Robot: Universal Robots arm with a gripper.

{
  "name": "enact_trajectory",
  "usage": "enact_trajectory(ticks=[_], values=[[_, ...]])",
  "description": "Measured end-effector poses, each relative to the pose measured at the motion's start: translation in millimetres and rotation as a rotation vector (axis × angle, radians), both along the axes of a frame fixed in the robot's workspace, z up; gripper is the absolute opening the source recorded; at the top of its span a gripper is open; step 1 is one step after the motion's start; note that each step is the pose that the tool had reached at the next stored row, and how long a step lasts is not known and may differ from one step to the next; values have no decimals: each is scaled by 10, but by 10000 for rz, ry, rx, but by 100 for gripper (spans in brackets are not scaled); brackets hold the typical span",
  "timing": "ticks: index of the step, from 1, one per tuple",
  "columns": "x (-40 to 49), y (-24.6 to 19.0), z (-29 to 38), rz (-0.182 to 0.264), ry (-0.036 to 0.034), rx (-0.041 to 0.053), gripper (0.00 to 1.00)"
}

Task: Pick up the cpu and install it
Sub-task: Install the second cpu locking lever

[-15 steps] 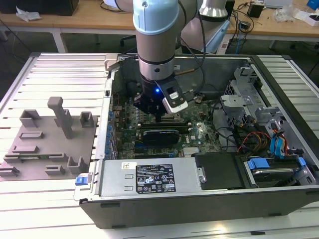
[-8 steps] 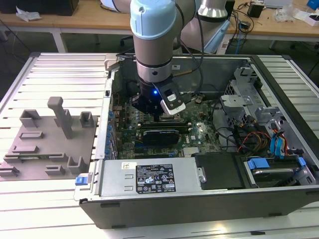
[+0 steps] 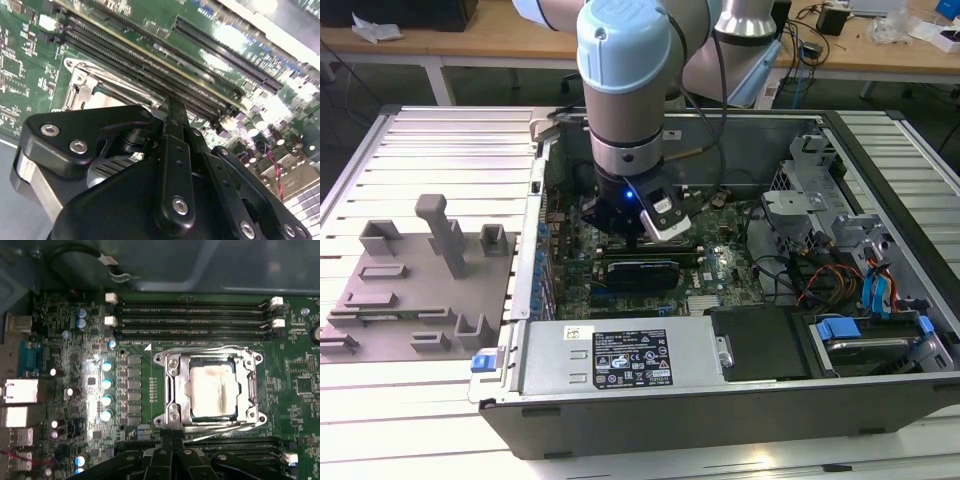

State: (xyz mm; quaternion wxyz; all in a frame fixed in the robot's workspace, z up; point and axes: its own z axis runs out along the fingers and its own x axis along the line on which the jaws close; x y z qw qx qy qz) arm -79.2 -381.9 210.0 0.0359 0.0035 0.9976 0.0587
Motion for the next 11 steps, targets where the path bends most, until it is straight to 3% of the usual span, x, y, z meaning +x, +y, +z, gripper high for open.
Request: enact_trajectory(ticks=[2,6,8,11], values=[[0,-17,-2,44,0,97,11],[-2,-52,-22,200,-1,493,11],[-4,-69,-32,266,0,628,11],[-8,-85,-62,426,0,989,11]])
